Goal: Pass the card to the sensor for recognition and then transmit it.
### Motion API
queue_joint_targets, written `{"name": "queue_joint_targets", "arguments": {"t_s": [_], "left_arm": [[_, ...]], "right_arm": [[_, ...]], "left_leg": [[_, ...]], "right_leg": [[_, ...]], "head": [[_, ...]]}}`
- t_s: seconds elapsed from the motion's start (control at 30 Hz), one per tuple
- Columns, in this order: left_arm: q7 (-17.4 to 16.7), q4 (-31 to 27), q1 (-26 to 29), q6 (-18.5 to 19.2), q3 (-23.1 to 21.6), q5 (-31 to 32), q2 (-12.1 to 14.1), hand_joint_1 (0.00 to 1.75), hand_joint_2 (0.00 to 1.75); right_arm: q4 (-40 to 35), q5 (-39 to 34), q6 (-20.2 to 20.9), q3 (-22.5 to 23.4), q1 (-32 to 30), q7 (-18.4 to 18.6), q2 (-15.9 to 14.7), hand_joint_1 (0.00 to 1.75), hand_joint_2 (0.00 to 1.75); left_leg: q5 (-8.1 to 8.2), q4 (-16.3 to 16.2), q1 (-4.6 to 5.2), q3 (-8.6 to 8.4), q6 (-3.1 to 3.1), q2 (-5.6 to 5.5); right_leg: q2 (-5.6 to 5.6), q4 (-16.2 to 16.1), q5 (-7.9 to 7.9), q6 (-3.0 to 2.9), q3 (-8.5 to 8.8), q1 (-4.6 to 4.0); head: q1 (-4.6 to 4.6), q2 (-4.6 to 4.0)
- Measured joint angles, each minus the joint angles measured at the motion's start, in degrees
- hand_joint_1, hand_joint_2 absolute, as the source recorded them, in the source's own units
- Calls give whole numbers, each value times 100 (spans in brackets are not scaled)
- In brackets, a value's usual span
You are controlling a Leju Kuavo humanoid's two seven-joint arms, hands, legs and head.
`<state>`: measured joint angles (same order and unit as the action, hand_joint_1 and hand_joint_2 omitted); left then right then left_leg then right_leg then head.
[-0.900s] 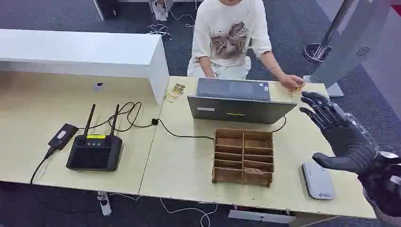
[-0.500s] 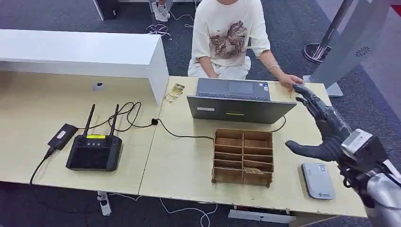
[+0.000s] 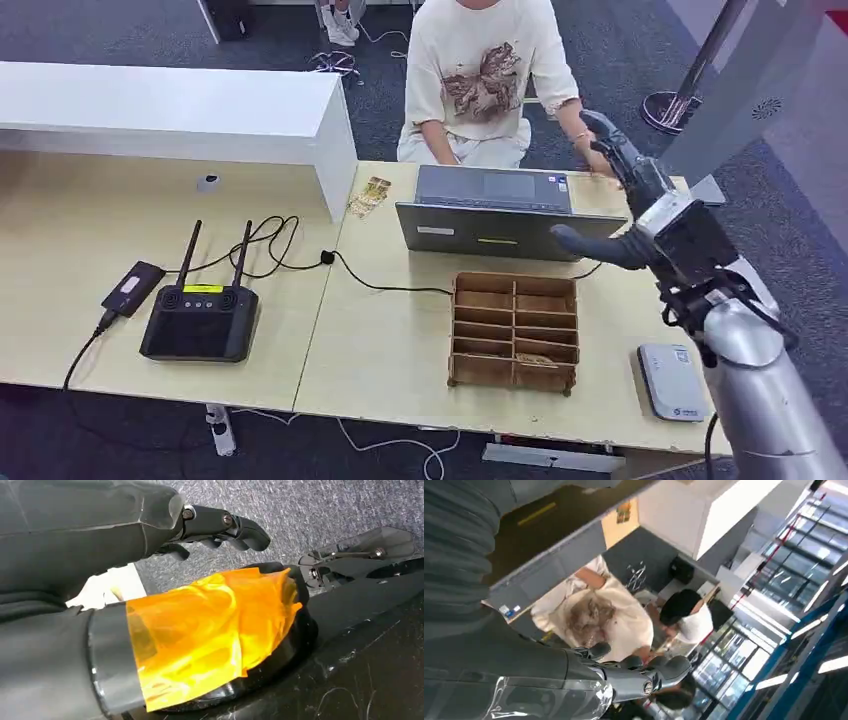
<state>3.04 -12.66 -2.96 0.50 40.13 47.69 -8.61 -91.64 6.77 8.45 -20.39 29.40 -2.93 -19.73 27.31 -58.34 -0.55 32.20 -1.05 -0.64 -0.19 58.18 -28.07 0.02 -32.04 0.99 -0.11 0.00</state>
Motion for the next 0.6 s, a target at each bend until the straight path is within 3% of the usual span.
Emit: {"name": "queue_joint_targets", "arguments": {"t_s": [0.1,0.2,0.37,0.6], "left_arm": [[-7,0,-8,-4,35,85,-4,0,0],[-15,0,-21,-22,39,236,-4,0,0],[-46,0,-27,-22,55,389,-2,0,0],[-66,0,-29,-11,83,531,-2,0,0]], "right_arm": [[166,1374,-539,-179,309,355,255,0,175],[329,2074,-563,-282,564,600,545,0,175],[684,2538,-485,-325,909,682,928,0,175],[975,3178,-474,-328,1147,892,1193,0,175]], "left_leg": [[-1,0,0,2,-1,1],[-2,0,0,3,-3,0],[-3,0,-1,3,-4,-1],[-4,0,0,8,-4,0]], "right_leg": [[1,6,0,0,-3,0],[1,8,0,-1,-8,0],[0,9,0,-1,-9,-1],[0,9,1,-1,-11,0]], "head": [[0,0],[0,0],[0,0],[0,0]]}}
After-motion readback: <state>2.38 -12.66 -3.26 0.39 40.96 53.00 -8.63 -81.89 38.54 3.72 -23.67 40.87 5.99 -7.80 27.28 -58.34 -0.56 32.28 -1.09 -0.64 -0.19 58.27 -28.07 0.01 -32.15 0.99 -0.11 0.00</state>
